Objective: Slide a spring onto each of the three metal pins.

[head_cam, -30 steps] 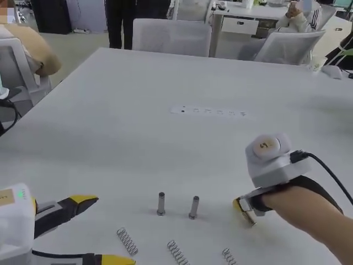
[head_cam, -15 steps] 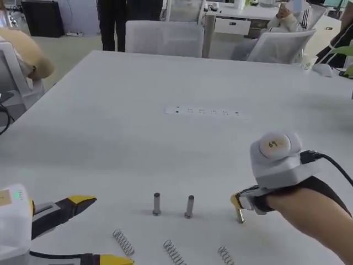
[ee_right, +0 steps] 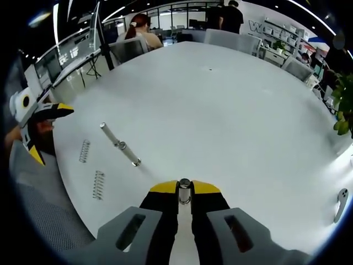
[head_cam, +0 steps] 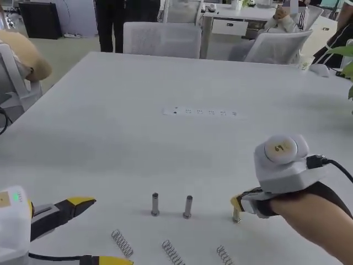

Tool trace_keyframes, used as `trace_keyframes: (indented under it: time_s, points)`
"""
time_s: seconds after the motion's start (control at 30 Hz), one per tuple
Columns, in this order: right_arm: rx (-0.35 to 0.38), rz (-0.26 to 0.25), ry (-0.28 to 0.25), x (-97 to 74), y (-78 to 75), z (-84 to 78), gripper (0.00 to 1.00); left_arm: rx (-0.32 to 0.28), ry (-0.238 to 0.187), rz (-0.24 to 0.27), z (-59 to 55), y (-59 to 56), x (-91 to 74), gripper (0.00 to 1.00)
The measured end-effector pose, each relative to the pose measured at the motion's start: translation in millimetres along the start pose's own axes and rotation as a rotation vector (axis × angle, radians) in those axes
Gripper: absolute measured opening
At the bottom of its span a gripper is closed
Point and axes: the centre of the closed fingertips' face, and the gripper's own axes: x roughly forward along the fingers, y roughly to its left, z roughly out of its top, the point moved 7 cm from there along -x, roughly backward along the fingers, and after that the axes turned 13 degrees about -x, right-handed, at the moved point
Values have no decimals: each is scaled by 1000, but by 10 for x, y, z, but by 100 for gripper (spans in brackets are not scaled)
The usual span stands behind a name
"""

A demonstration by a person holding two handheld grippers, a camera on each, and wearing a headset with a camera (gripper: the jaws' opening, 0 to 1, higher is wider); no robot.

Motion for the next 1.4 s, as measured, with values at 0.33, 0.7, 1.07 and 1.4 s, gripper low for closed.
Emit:
trace_keyframes:
  time_s: [0.33, 0.7, 1.07, 1.4]
  points:
    - [14, 3, -10, 4, 3, -6, 5, -1, 7, -1, -16, 3, -5, 82]
    - [-31, 18, -14, 29, 22, 18, 6, -4, 2, 2, -21, 5, -21, 82]
    - [-45, 16, -13, 34, 35, -28, 8, -6, 8, 1, -40, -4, -26, 82]
    - [-53, 18, -18, 36, 28, -13, 8, -5, 9, 0, -32, 3, -19, 82]
